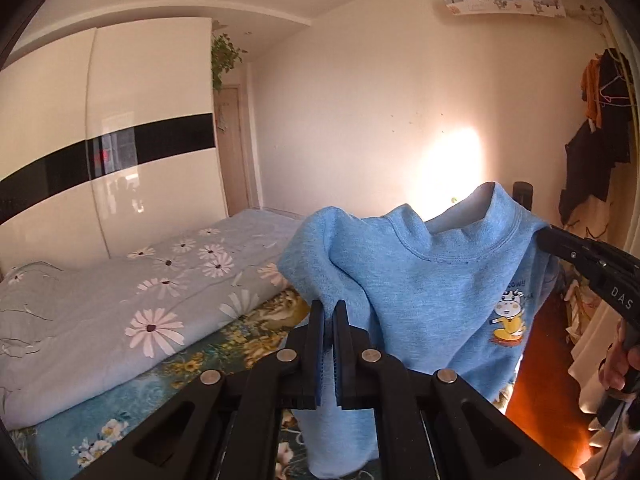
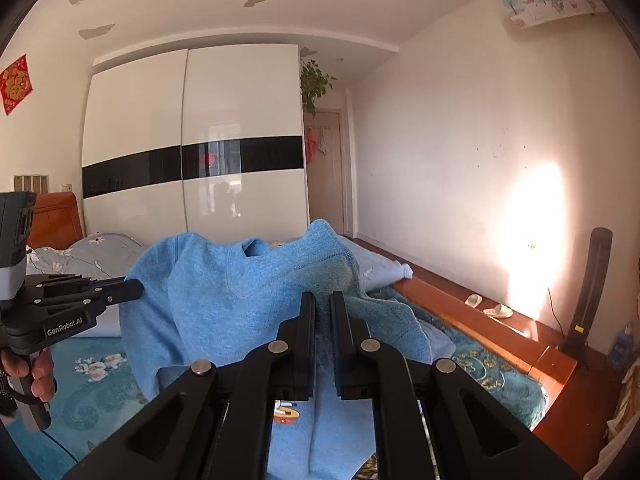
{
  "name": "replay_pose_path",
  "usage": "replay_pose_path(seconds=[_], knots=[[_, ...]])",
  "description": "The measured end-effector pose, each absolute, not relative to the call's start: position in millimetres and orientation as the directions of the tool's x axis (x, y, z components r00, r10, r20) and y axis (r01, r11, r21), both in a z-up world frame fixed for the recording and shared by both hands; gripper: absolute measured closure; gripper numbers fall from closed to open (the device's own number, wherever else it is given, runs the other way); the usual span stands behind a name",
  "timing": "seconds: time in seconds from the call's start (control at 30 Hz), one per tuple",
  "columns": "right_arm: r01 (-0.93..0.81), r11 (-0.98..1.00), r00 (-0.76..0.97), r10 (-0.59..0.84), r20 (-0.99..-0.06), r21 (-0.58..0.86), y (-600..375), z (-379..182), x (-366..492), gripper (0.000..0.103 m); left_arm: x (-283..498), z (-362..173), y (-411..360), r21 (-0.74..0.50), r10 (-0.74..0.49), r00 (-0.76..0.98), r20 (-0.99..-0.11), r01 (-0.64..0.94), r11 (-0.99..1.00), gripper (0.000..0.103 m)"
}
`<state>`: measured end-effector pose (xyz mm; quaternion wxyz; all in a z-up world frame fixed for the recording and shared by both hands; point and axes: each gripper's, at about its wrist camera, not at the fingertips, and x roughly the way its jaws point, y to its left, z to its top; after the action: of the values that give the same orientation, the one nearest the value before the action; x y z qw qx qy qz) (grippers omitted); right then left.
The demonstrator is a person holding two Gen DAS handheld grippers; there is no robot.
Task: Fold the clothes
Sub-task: 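Grasp the sweatshirt collar with the left gripper while the right gripper grasps the hem, then lift the sweatshirt with both grippers and lay it flat on the bedspread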
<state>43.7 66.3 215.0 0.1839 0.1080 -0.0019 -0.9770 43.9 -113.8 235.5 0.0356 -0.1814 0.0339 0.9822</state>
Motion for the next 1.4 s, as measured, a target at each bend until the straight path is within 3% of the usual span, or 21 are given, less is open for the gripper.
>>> replay_pose_path(seconds=[0.33, 0.83, 0.97, 1.1, 1.4], knots=[[0.496, -0.868, -0.865, -0.492, -0.101, -0.019, -6.4, 275.2, 124.8, 0.096, 189.1, 284.4, -219.7, 0.037, -0.117, -0.972, -0.204, 0.112, -0.993, 0.099], [0.755, -0.648, -0.655, -0.74, -0.154, -0.096, -147.2, 268.3, 212.5, 0.096, 375.1, 249.8, -346.7, 0.044, -0.378, -0.915, -0.143, 0.376, -0.926, 0.099], [0.795, -0.599, -0.604, -0.765, -0.224, -0.1, -188.8, 253.3, 192.6, 0.096, 358.8, 220.3, -392.2, 0.005, -0.432, -0.877, -0.209, 0.441, -0.898, 0.099], [0.817, -0.57, -0.558, -0.749, -0.356, -0.08, -246.4, 217.4, 137.3, 0.096, 315.0, 164.0, -448.7, -0.047, -0.466, -0.822, -0.326, 0.506, -0.861, 0.099], [0.829, -0.559, -0.4, -0.608, -0.686, 0.011, -389.8, 54.0, 11.1, 0.096, 211.0, -1.9, -585.9, -0.08, -0.449, -0.63, -0.634, 0.63, -0.772, 0.098]])
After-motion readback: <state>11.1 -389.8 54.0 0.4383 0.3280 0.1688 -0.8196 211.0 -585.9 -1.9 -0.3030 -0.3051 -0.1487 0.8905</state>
